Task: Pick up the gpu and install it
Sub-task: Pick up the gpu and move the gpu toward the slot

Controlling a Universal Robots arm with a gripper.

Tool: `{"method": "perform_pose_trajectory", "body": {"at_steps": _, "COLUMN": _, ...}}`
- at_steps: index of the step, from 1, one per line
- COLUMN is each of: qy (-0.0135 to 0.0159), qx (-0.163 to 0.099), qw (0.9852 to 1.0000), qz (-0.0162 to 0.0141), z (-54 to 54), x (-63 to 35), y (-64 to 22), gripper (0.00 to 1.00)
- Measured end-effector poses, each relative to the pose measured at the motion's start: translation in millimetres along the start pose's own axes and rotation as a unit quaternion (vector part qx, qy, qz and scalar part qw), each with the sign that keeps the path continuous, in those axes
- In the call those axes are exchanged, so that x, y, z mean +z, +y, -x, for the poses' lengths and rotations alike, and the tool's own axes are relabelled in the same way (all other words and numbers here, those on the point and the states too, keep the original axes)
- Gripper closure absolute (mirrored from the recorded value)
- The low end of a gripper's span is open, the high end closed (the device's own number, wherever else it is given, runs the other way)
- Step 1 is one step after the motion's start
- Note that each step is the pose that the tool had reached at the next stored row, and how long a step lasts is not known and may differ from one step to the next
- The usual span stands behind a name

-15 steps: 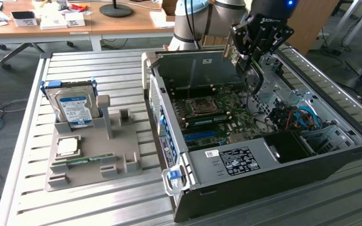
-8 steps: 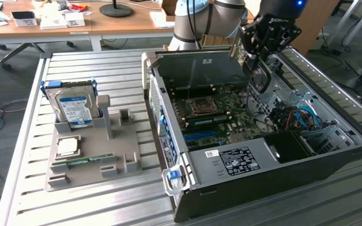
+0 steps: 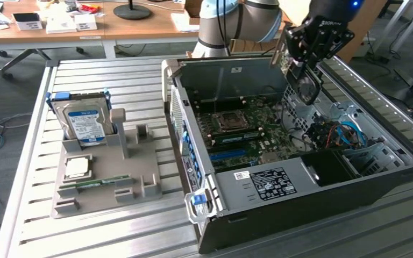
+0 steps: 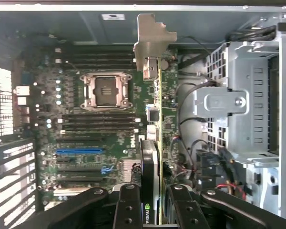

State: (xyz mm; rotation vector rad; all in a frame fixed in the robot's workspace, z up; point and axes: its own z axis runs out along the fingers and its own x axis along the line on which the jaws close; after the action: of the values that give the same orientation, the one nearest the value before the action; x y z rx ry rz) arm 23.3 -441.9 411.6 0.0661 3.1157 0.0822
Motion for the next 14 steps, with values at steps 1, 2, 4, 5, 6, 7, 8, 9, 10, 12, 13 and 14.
{"method": "perform_pose_trajectory", "body": {"at_steps": 1, "qy": 0.0000, "qx": 0.000, "qw": 1.0000, "qz": 0.0001, "z": 3.1, "x": 0.1, "y": 0.1, "gripper": 0.73}}
{"method": "perform_pose_trajectory", "body": {"at_steps": 2, "qy": 0.0000, "qx": 0.000, "qw": 1.0000, "qz": 0.0000, "z": 6.0, "x": 0.2, "y": 0.3, "gripper": 0.73}}
{"method": "perform_pose_trajectory", "body": {"at_steps": 4, "qy": 0.0000, "qx": 0.000, "qw": 1.0000, "qz": 0.0000, "z": 11.2, "x": 0.3, "y": 0.5, "gripper": 0.73}}
{"method": "perform_pose_trajectory", "body": {"at_steps": 5, "qy": 0.0000, "qx": 0.000, "qw": 1.0000, "qz": 0.0000, "z": 13.5, "x": 0.4, "y": 0.6, "gripper": 0.73}}
{"method": "perform_pose_trajectory", "body": {"at_steps": 6, "qy": 0.0000, "qx": 0.000, "qw": 1.0000, "qz": 0.0000, "z": 15.6, "x": 0.4, "y": 0.7, "gripper": 0.73}}
{"method": "perform_pose_trajectory", "body": {"at_steps": 7, "qy": 0.0000, "qx": 0.000, "qw": 1.0000, "qz": 0.0000, "z": 17.2, "x": 0.5, "y": 0.8, "gripper": 0.73}}
{"method": "perform_pose_trajectory", "body": {"at_steps": 8, "qy": 0.0000, "qx": 0.000, "qw": 1.0000, "qz": 0.0000, "z": 18.9, "x": 0.5, "y": 0.8, "gripper": 0.73}}
{"method": "perform_pose_trajectory", "body": {"at_steps": 9, "qy": 0.0000, "qx": 0.000, "qw": 1.0000, "qz": 0.0000, "z": 20.9, "x": 0.5, "y": 0.9, "gripper": 0.73}}
{"method": "perform_pose_trajectory", "body": {"at_steps": 10, "qy": 0.0000, "qx": 0.000, "qw": 1.0000, "qz": 0.0000, "z": 22.7, "x": 0.6, "y": 1.0, "gripper": 0.73}}
{"method": "perform_pose_trajectory", "body": {"at_steps": 12, "qy": 0.0000, "qx": 0.000, "qw": 1.0000, "qz": 0.0000, "z": 25.3, "x": 0.7, "y": 1.2, "gripper": 0.73}}
{"method": "perform_pose_trajectory", "body": {"at_steps": 13, "qy": 0.0000, "qx": 0.000, "qw": 1.0000, "qz": 0.0000, "z": 26.0, "x": 0.7, "y": 1.2, "gripper": 0.73}}
{"method": "perform_pose_trajectory", "body": {"at_steps": 14, "qy": 0.0000, "qx": 0.000, "qw": 1.0000, "qz": 0.0000, "z": 26.0, "x": 0.7, "y": 1.2, "gripper": 0.73}}
